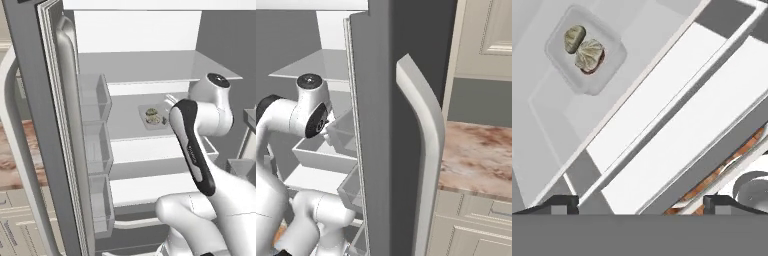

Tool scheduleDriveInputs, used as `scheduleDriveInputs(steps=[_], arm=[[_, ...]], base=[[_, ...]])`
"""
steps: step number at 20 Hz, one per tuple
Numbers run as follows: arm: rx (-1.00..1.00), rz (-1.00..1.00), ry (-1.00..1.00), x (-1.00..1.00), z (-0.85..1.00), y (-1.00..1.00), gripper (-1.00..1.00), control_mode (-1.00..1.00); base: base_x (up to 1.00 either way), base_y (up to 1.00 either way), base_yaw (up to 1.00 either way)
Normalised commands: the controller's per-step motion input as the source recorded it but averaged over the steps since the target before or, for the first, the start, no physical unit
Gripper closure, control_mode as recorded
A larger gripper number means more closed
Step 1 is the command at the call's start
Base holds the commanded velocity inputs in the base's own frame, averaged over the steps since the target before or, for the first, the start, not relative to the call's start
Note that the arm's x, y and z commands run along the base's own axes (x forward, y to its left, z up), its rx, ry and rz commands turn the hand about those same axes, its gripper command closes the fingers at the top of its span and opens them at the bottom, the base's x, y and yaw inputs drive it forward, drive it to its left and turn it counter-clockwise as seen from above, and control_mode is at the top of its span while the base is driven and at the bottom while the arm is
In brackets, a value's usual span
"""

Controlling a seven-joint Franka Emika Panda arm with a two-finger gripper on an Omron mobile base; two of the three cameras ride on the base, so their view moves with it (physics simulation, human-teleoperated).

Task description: Place two dumplings into each of the tupperware containers and then place the containers in the fridge.

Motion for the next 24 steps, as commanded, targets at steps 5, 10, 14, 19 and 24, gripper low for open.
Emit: scheduleDriveInputs(steps=[5, 10, 14, 19, 24], arm=[[-0.16, 0.77, -0.07, -0.26, -0.06, -0.11, -1.00, -1.00], [-0.27, 0.53, -0.03, -0.01, 0.10, 0.00, -1.00, -1.00], [-0.40, 0.43, 0.00, -0.03, 0.03, -0.02, -1.00, -1.00], [-0.30, 0.23, -0.06, -0.03, -0.14, -0.08, -1.00, -1.00], [-0.08, -0.13, -0.03, -0.02, -0.20, -0.16, -1.00, -1.00]], base=[[0.00, 0.00, 0.00], [0.00, 0.00, 0.00], [0.00, 0.00, 0.00], [0.00, 0.00, 0.00], [0.00, 0.00, 0.00]])
